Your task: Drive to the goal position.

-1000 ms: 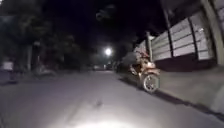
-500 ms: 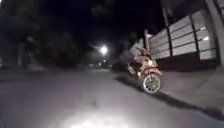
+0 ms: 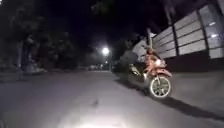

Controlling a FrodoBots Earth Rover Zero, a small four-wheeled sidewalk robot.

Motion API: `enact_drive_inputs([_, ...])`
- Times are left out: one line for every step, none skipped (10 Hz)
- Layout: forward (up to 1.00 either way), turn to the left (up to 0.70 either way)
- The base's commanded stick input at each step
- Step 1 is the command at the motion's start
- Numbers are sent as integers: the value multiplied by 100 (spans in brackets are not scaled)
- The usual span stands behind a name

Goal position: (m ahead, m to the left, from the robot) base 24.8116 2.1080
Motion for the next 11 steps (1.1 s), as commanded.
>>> enact_drive_inputs([70,0])
enact_drive_inputs([70,0])
enact_drive_inputs([70,0])
enact_drive_inputs([70,0])
enact_drive_inputs([70,0])
enact_drive_inputs([70,0])
enact_drive_inputs([70,0])
enact_drive_inputs([70,0])
enact_drive_inputs([70,0])
enact_drive_inputs([70,0])
enact_drive_inputs([70,0])
